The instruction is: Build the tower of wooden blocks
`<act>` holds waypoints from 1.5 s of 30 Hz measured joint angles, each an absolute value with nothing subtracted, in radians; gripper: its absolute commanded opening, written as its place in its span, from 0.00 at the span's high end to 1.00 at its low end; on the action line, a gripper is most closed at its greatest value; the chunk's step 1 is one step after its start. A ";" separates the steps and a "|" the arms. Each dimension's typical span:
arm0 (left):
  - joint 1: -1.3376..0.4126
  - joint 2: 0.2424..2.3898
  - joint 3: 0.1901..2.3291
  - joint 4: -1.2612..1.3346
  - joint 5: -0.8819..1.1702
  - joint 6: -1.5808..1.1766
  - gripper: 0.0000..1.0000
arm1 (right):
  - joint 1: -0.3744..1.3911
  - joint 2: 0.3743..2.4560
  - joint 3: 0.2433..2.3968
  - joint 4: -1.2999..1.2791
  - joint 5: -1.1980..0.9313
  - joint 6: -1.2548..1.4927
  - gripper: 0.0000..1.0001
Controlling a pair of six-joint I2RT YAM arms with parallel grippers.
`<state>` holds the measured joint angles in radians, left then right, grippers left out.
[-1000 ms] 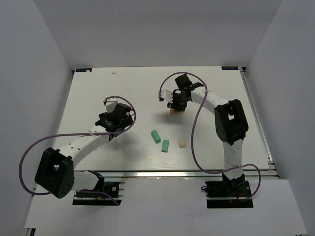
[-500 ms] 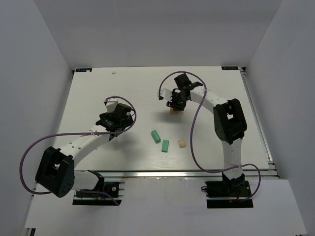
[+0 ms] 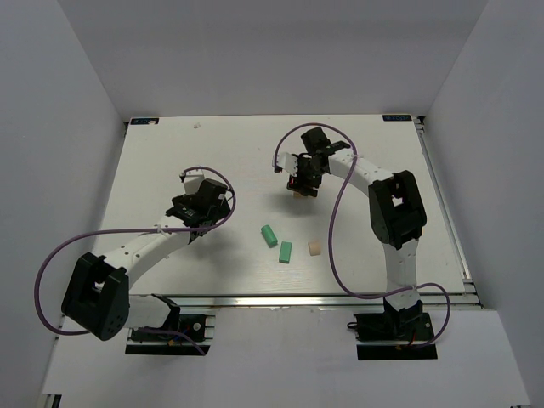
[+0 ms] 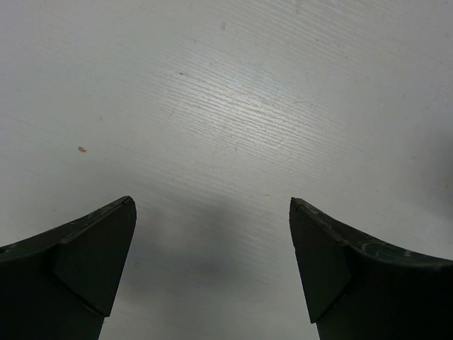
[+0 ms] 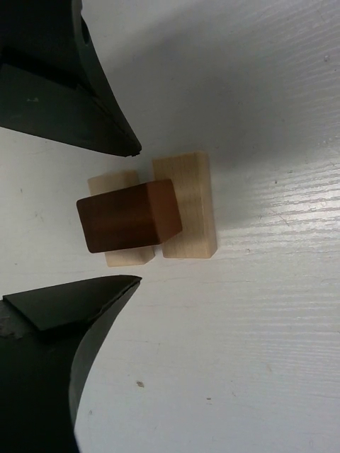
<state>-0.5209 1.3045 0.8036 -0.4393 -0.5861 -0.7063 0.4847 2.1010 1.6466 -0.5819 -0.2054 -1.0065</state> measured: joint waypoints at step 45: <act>-0.521 1.095 0.725 -0.498 -0.517 -0.810 0.02 | 0.730 1.332 1.061 -0.225 -0.355 -0.455 0.11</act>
<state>-0.5209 1.0950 0.7246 -0.4976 -0.5175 -0.8101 0.7303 1.3319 1.0615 -0.2249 -0.3550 -0.4545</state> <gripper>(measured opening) 0.982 0.895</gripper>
